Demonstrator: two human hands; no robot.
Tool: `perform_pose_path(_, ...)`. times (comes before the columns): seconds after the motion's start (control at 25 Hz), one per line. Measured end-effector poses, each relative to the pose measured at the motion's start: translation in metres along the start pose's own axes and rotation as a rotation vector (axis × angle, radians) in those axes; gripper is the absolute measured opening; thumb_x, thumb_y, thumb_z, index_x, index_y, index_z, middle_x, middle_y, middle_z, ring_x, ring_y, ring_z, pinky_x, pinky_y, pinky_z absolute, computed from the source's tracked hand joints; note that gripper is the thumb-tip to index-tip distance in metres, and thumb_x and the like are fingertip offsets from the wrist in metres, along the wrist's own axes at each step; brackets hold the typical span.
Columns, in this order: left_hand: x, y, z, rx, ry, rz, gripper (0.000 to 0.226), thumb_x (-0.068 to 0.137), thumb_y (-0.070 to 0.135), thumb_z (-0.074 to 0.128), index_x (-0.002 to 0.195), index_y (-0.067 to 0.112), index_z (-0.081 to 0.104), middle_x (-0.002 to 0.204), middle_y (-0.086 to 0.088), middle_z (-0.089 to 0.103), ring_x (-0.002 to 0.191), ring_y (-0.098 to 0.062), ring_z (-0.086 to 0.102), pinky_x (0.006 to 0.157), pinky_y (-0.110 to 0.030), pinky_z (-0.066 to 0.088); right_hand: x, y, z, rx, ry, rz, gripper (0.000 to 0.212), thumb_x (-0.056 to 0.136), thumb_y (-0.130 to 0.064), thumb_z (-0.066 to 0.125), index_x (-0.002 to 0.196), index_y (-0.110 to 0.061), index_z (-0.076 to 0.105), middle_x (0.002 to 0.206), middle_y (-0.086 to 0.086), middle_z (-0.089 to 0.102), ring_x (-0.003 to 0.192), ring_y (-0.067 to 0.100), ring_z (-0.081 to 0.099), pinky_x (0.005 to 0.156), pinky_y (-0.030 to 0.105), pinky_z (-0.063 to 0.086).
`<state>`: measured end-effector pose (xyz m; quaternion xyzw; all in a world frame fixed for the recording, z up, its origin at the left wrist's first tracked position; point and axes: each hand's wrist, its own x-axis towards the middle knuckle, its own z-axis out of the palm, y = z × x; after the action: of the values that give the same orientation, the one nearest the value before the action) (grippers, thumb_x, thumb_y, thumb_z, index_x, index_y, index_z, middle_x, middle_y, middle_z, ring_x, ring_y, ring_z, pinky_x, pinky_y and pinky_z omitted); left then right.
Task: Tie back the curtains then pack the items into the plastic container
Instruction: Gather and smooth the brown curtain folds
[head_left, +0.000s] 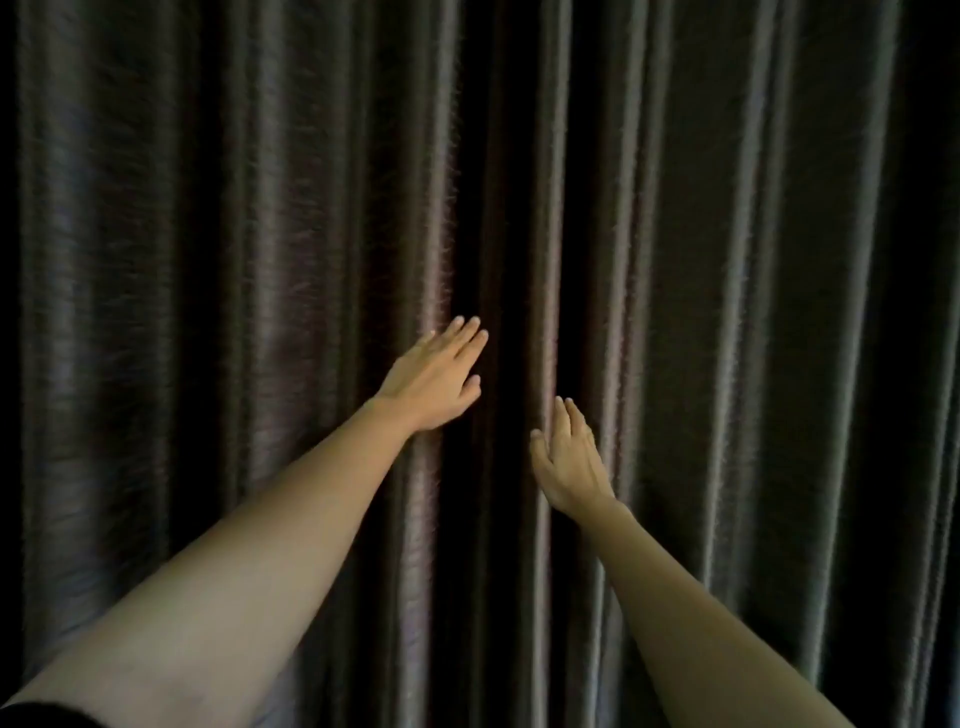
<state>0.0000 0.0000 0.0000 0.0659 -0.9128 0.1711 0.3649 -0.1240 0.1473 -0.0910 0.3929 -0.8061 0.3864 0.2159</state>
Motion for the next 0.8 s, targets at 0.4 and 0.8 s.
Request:
perform_pose_path(0.4, 0.142, -0.010, 0.015, 0.428, 0.233, -0.150, 0.038, 0.094, 0.039, 0.040, 0.123, 0.021, 0.056, 0.160, -0.002, 0.003, 0.146, -0.029, -0.009, 0.111, -0.061, -0.003, 0.125, 0.008, 0.057, 0.551, -0.152, -0.254, 0.051, 0.099, -0.046, 0.023, 0.147, -0.032, 0.024, 0.149, -0.004, 0.039, 0.135, 0.015, 0.040, 0.114, 0.033, 0.029)
perform_pose_path(0.8, 0.091, -0.129, -0.003, 0.320, 0.498, -0.502, 0.053, 0.089, 0.022, 0.058, 0.138, 0.020, 0.036, 0.137, -0.018, 0.035, 0.110, -0.035, 0.052, 0.085, -0.048, 0.052, 0.181, -0.099, 0.146, 0.681, -0.019, -0.608, 0.082, 0.076, -0.066, 0.051, 0.144, -0.028, 0.025, 0.159, -0.003, 0.001, 0.145, 0.002, 0.002, 0.115, 0.022, 0.013)
